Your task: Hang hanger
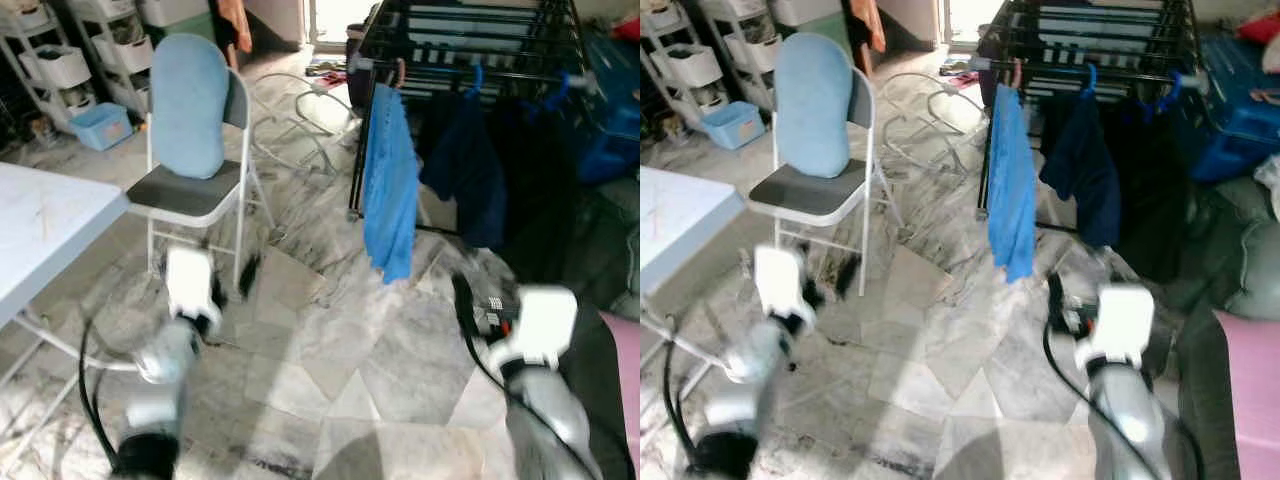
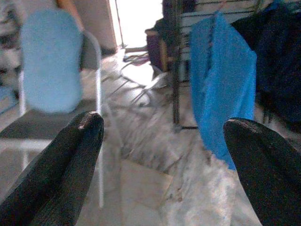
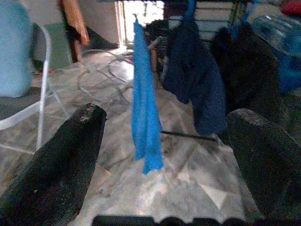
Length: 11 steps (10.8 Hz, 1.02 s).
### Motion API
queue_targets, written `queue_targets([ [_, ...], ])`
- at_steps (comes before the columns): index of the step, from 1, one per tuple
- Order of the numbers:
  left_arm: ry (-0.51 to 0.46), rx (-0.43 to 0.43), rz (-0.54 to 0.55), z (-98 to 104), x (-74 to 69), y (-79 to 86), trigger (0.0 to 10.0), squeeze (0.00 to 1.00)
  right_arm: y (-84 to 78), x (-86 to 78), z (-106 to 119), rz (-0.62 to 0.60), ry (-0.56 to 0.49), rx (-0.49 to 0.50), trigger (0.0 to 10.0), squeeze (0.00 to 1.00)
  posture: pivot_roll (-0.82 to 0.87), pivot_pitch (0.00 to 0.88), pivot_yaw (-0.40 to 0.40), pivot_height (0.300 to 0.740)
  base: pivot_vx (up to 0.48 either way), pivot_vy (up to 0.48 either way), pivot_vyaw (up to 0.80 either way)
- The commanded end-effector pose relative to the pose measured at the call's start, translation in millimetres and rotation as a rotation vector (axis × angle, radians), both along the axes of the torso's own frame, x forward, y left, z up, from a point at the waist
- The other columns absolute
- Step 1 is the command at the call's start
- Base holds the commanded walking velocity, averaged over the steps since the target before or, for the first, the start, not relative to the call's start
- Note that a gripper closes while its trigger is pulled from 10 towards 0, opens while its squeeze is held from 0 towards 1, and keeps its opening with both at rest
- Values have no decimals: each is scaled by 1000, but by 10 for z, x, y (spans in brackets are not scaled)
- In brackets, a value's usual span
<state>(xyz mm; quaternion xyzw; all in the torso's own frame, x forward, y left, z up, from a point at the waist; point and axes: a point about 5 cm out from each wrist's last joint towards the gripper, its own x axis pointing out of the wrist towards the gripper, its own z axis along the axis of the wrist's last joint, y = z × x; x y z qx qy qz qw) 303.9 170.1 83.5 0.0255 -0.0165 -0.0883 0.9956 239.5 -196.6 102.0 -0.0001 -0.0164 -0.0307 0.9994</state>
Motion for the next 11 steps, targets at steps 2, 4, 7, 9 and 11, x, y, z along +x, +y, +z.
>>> queue_targets([
  [2, 13, -19, 12, 13, 9, -46, 10000, 0, 69, 21, 91, -18, -39, 15, 10000, 1000, -182, 34, 76, 740, 0, 0, 0],
  [4, -11, -4, 5, 82, 34, -82, 10000, 0, 48, 94, 112, -55, -31, -16, 10000, 0, -181, 45, 82, 740, 0, 0, 0],
  [7, 10, -28, 14, 17, -47, -109, 10000, 0, -7, 33, 82, -97, 11, 0, 10000, 0, -191, 66, 78, 740, 0, 0, 0],
  [9, 25, -46, 3, 5, -38, -112, 10000, 0, 38, 48, 39, -88, 52, -3, 10000, 0, -197, 65, 82, 740, 0, 0, 0],
  [11, 7, -34, -33, 83, 22, -156, 10000, 0, 112, 80, 40, -62, 29, 17, 10000, 0, -189, 68, 93, 740, 0, 0, 0],
])
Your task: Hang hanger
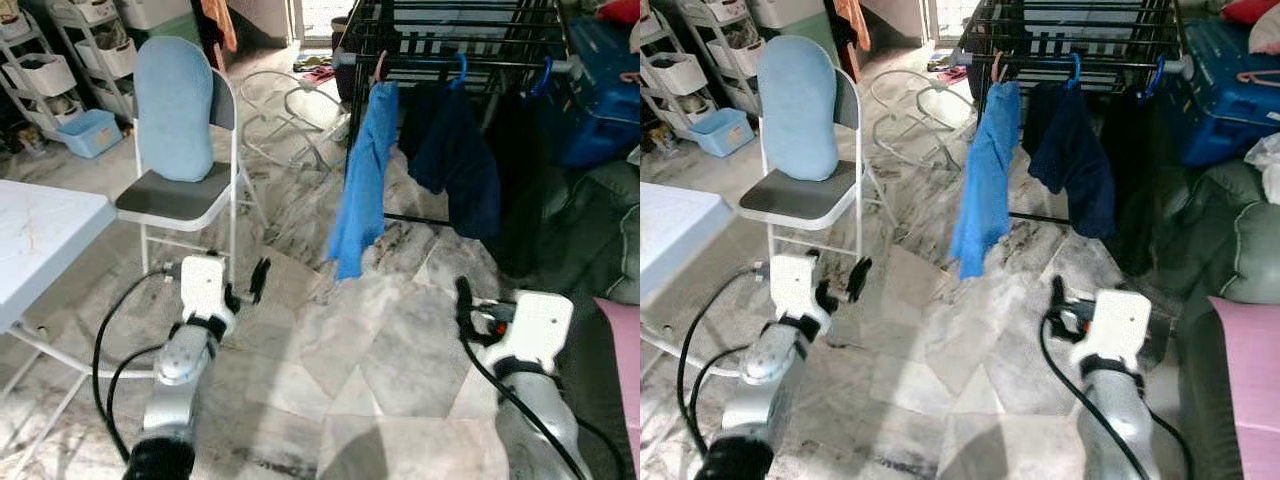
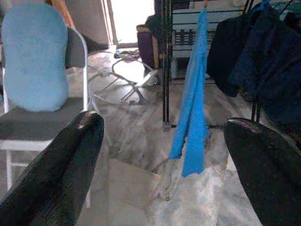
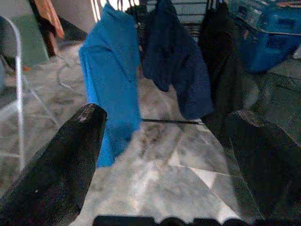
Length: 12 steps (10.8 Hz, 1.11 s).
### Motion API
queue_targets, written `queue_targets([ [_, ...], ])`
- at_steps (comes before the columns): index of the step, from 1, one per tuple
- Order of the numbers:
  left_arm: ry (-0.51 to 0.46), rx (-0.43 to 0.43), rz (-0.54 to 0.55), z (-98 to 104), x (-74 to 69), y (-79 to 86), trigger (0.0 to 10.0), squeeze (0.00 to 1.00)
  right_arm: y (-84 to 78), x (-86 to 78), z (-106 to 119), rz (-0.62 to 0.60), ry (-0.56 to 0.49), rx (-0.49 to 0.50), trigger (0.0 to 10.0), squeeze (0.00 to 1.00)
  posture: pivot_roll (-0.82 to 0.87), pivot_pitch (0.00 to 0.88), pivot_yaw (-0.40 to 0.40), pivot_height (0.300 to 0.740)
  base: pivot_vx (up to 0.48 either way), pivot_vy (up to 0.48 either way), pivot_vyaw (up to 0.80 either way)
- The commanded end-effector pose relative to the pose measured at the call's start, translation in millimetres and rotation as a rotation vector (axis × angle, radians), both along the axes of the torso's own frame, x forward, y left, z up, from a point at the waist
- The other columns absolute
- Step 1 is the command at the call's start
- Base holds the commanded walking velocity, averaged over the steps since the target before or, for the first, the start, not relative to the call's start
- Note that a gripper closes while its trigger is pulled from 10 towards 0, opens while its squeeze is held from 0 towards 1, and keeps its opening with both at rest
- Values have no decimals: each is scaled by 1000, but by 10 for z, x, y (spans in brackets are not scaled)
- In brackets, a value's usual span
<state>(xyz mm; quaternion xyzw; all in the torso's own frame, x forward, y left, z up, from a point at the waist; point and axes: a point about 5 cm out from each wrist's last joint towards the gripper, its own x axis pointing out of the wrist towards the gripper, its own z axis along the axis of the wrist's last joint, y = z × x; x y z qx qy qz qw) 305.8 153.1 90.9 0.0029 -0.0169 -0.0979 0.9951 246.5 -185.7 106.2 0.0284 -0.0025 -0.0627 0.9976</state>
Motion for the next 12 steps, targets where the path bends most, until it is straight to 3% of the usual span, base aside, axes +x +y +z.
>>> queue_targets([
  [1, 7, -1, 1, 5, 2, 21, 10000, 0, 23, -33, -25, 17, 15, 71, 10000, 0, -189, 70, 86, 740, 0, 0, 0],
  [2, 16, -25, -4, -21, -16, 5, 10000, 0, 10, -60, -35, 22, 27, 19, 10000, 0, -193, 70, 82, 740, 0, 0, 0],
  [3, 13, -6, -20, -27, -31, -18, 10000, 0, -2, -59, -42, 19, 26, 78, 10000, 0, -197, 72, 81, 740, 0, 0, 0],
  [4, 15, 11, -45, -47, -36, -34, 10000, 0, -6, -39, -24, 29, 19, 76, 10000, 0, -199, 70, 82, 740, 0, 0, 0],
  [6, 15, 12, -63, -32, 0, -44, 10000, 0, -18, -22, -29, 14, 31, 35, 10000, 0, -216, 69, 103, 740, 0, 0, 0],
  [7, 13, 8, -77, -18, 17, -60, 10000, 0, -27, -25, -52, -17, 45, -38, 10000, 0, -219, 70, 107, 740, 0, 0, 0],
  [8, 14, 3, -103, -15, 20, -105, 10000, 0, -8, -45, -75, -30, 41, 10, 10000, 0, -227, 71, 116, 740, 292, 0, 0],
  [12, 27, -4, -130, -26, 35, -165, 10000, 0, -17, -57, -105, -36, 66, 26, 10000, 0, -231, 77, 128, 740, 337, 0, 0],
])
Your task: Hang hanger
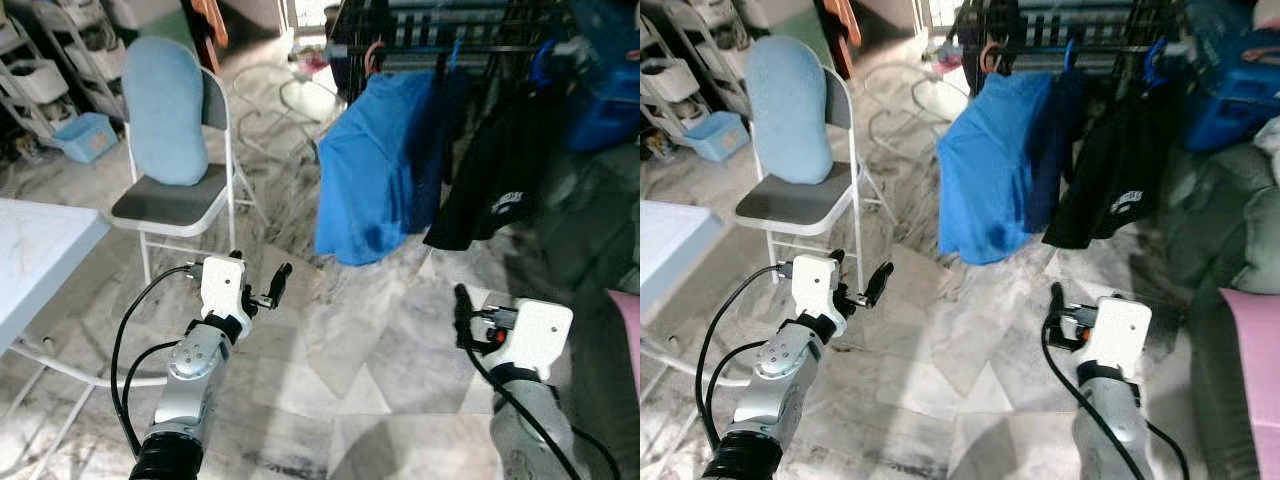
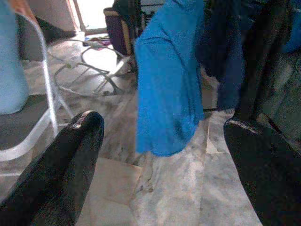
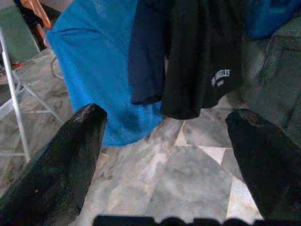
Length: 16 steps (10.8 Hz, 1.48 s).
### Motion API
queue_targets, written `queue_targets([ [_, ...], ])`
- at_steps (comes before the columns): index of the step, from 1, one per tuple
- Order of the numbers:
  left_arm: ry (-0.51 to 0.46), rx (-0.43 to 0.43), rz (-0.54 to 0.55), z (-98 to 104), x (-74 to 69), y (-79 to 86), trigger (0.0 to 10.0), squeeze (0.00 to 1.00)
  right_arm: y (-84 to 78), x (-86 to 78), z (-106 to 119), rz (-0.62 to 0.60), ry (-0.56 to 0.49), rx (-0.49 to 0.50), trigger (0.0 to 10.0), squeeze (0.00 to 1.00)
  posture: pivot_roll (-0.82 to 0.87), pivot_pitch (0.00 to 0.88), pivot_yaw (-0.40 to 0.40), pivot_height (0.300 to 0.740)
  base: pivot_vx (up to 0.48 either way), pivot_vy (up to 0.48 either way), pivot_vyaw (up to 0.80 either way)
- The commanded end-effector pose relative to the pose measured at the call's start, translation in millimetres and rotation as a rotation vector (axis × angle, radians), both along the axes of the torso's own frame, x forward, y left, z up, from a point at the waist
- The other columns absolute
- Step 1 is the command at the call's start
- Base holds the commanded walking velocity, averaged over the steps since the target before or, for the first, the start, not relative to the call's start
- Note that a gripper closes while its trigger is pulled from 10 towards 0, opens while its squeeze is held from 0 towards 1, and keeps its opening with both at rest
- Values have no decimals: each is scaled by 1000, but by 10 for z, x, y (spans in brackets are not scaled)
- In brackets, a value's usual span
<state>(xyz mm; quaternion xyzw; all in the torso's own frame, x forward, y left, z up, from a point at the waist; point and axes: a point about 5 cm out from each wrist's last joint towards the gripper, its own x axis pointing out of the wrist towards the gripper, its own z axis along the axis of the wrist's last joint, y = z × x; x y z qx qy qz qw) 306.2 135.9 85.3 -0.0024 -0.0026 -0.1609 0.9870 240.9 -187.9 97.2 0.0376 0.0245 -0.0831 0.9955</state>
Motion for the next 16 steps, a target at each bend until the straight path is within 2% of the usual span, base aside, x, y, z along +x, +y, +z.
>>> queue_targets([
  [1, -6, 3, -11, 35, 25, 1, 10000, 0, 22, -2, -16, 11, 10, 13, 10000, 0, -227, 79, 132, 740, 371, 0, 0],
  [4, 1, 0, -27, 19, 6, -12, 10000, 0, 12, 29, -8, -11, 5, -8, 10000, 0, -227, 78, 132, 740, 390, 244, 0],
  [7, 14, -4, -35, -25, -9, -48, 10000, 0, -39, -7, 10, -23, -4, -32, 10000, 0, -234, 79, 126, 740, 393, 242, 0],
  [13, 31, -3, -55, -71, -6, -95, 10000, 0, -47, 5, -24, -17, 13, -36, 10000, 0, -243, 53, 114, 740, 394, 247, -435],
  [16, 62, -8, -36, -123, 0, -128, 10000, 0, -4, 23, -14, 17, 5, -55, 10000, 0, -244, 53, 109, 740, 101, 0, 0],
])
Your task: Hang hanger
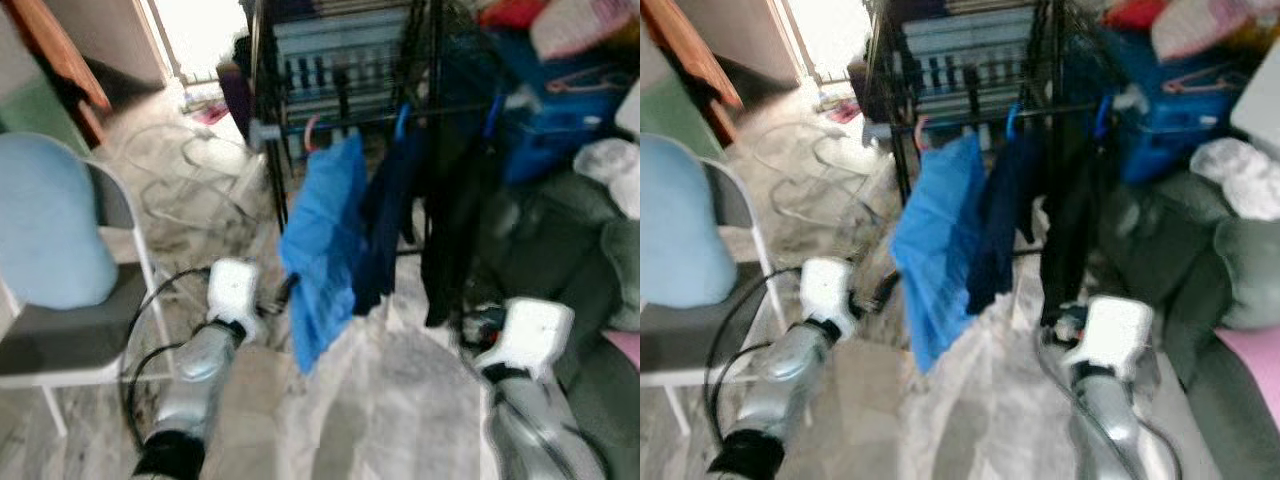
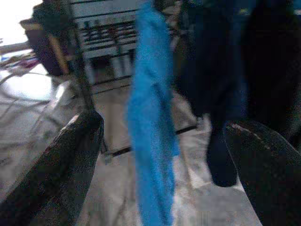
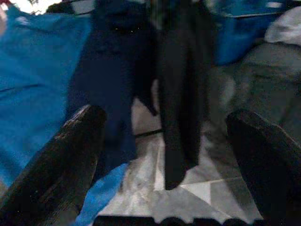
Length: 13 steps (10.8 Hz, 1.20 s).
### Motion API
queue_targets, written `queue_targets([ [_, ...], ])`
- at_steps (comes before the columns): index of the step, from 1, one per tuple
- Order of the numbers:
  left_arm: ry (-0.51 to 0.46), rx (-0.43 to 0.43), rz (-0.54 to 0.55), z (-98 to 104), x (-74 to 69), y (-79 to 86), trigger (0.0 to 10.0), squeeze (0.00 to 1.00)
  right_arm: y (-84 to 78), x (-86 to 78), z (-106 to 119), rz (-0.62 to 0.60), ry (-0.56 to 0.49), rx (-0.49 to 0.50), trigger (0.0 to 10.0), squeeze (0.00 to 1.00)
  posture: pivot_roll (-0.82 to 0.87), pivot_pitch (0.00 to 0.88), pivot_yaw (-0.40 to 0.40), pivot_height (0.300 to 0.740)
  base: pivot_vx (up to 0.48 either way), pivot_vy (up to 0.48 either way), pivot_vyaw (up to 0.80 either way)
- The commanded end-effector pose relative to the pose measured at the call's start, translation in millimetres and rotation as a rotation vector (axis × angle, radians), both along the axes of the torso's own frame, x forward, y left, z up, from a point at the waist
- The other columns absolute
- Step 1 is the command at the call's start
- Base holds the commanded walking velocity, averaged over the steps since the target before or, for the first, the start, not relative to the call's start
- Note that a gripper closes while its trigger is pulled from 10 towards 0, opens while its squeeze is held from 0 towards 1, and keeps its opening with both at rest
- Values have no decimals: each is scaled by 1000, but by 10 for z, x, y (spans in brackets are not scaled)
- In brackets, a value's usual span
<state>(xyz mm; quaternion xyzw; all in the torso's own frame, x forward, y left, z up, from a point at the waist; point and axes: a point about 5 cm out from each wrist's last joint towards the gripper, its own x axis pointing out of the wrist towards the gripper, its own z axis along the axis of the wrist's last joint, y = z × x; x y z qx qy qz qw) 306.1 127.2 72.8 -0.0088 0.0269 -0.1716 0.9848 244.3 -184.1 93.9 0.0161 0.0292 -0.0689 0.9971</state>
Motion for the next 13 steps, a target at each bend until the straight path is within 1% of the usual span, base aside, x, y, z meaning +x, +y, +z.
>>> queue_targets([
  [1, -3, 6, 5, -2, 9, -29, 10000, 0, -9, -10, 19, 10, -8, -21, 10000, 0, -244, 53, 105, 740, 0, 0, 0],
  [2, -9, 19, 64, -11, 14, 4, 10000, 0, 27, -10, 5, 43, -4, -17, 10000, 0, -209, 50, 65, 740, 0, 0, 0],
  [3, -29, 38, 110, 0, -2, 56, 10000, 0, 85, 5, -6, 89, 2, -8, 10000, 0, -183, 52, 51, 740, 0, 0, 0],
  [4, -16, 49, 209, -47, -50, 202, 10000, 0, 185, 47, -53, 178, 15, -25, 10000, 0, -151, 50, 40, 740, 0, 0, 0],
  [5, -8, 67, 282, -62, -63, 372, 10000, 0, 290, 124, -24, 246, 3, -23, 10000, 0, -127, 45, 32, 740, 0, 0, 0],
  [6, -12, 75, 282, -68, -67, 388, 10000, 0, 317, 145, -25, 259, -1, -21, 10000, 0, -117, 44, 29, 740, 0, 0, 0],
  [7, -25, 95, 281, -66, -83, 365, 10000, 0, 364, 162, -40, 265, 3, -21, 10000, 0, -119, 54, 18, 740, 0, 0, 0],
  [8, -25, 97, 271, -67, -117, 337, 10000, 0, 389, 149, -17, 257, -1, -46, 10000, 0, -125, 67, 31, 740, 0, 0, 0],
  [9, -33, 115, 236, -64, -143, 344, 10000, 0, 408, 145, -12, 249, -14, -55, 10000, 0, -121, 76, 35, 740, 0, 0, 0],
  [10, -18, 122, 255, -91, -154, 402, 10000, 0, 366, 141, -100, 208, 15, -22, 10000, 0, -83, 66, 18, 740, 0, 0, 0],
  [11, -21, 151, 267, -118, -169, 427, 10000, 0, 411, 124, -214, 223, 54, -21, 10000, 0, -69, 54, 10, 740, 0, 0, 0],
  [12, -18, 114, 293, -42, -194, 429, 10000, 0, 474, 136, -126, 256, 34, -9, 10000, 0, -61, 78, -5, 740, 0, 0, 0],
  [13, -12, 136, 250, -101, -210, 362, 10000, 0, 418, 155, -186, 237, 60, -11, 10000, 0, -58, 101, -3, 740, 0, 0, 0],
])
